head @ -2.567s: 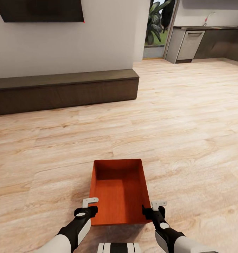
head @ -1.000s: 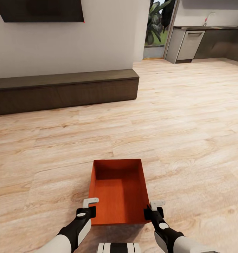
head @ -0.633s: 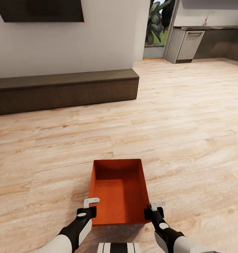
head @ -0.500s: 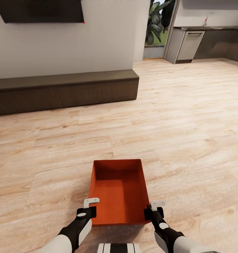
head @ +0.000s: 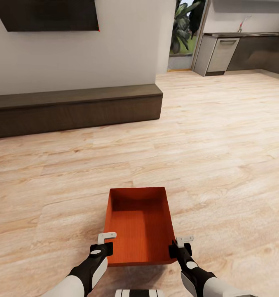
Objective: Move the two storage containers from the living room to the garage. In the garage, place one container on the floor and stack the other container on top of it (either order is fine).
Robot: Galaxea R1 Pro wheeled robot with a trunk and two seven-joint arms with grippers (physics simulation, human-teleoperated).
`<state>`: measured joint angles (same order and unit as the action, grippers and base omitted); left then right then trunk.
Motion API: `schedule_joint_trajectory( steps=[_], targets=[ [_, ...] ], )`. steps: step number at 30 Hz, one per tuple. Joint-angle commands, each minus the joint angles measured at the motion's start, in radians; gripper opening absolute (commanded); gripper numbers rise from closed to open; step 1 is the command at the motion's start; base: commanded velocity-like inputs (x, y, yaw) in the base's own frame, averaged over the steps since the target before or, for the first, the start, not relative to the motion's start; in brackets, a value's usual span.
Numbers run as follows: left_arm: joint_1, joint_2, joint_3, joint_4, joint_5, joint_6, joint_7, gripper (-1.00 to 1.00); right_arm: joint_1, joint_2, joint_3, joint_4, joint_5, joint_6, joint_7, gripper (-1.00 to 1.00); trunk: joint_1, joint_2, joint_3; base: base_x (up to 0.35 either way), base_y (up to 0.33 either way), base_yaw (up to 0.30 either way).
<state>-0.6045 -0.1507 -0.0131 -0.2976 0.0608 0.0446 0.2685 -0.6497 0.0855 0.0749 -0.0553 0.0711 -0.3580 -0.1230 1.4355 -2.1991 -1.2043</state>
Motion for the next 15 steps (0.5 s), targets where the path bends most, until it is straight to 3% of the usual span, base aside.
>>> schedule_joint_trajectory(
  steps=[1, 15],
  targets=[
    [0.000, 0.005, 0.007, -0.003, -0.009, 0.006, 0.011, -1.00, -0.001, -0.001, -0.024, 0.001, -0.011, -0.004, -0.015, -1.00, -0.004, 0.007, 0.003, 0.000, 0.000, 0.000],
    [0.000, 0.007, 0.007, -0.003, -0.007, 0.006, 0.011, -1.00, -0.001, -0.001, -0.024, 0.002, -0.011, -0.004, -0.015, -1.00, -0.058, 0.105, 0.046, 0.000, 0.000, 0.000]
  ],
)
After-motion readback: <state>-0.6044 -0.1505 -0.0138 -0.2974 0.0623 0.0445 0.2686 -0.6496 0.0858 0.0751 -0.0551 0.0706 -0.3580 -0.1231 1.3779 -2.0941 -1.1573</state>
